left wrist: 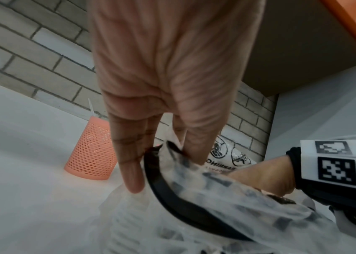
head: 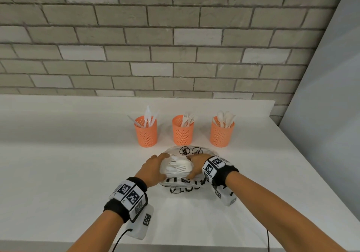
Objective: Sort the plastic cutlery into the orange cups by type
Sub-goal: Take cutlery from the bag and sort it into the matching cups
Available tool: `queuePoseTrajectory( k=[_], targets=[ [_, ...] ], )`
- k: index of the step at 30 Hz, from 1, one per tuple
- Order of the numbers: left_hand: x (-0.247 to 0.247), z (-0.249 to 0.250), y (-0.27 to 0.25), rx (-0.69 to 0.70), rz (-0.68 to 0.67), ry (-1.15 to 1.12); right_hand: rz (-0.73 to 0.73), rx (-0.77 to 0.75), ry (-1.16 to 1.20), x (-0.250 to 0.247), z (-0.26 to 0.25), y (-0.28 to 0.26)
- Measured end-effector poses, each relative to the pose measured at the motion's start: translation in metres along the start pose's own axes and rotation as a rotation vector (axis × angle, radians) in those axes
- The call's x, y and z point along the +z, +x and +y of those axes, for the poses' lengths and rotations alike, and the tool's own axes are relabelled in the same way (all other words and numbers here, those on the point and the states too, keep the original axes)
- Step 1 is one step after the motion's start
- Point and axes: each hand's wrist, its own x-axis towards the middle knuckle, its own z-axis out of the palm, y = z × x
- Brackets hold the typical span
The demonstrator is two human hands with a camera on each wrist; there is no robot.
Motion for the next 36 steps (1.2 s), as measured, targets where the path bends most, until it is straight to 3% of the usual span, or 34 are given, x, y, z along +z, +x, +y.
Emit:
queuePoseTrajectory(
  k=[11, 17, 22, 28, 32, 36],
  targets=[
    [-0.003, -0.004, -0.001, 0.004, -0.006, -0.008, -0.162, 0.054, 0.226, -0.001, -0.001, -0.003],
    [-0.005, -0.006, -0.003, -0.017, 0.010, -0.039, -0.116, 0.053, 0.218, -0.003, -0.008, -0.004],
    [-0.003, -0.006, -0.003, -0.031, -0.028, -0.026, -0.163, 0.039, 0.189, 0.001, -0.012, -0.003],
    [0.000, -0.002, -0.002, -0.114, 0.127, -0.036, -0.075, -0.032, 0.203, 0.002, -0.014, -0.002],
    [0.003, -0.005, -0.006, -0.158, 0.037, -0.035, -0.111, -0.033, 0.260, 0.006, -0.015, -0.004],
    [-0.007, -0.010, -0.003, -0.142, 0.072, -0.164, -0.118, -0.017, 0.279, -0.004, -0.013, -0.004]
  ],
)
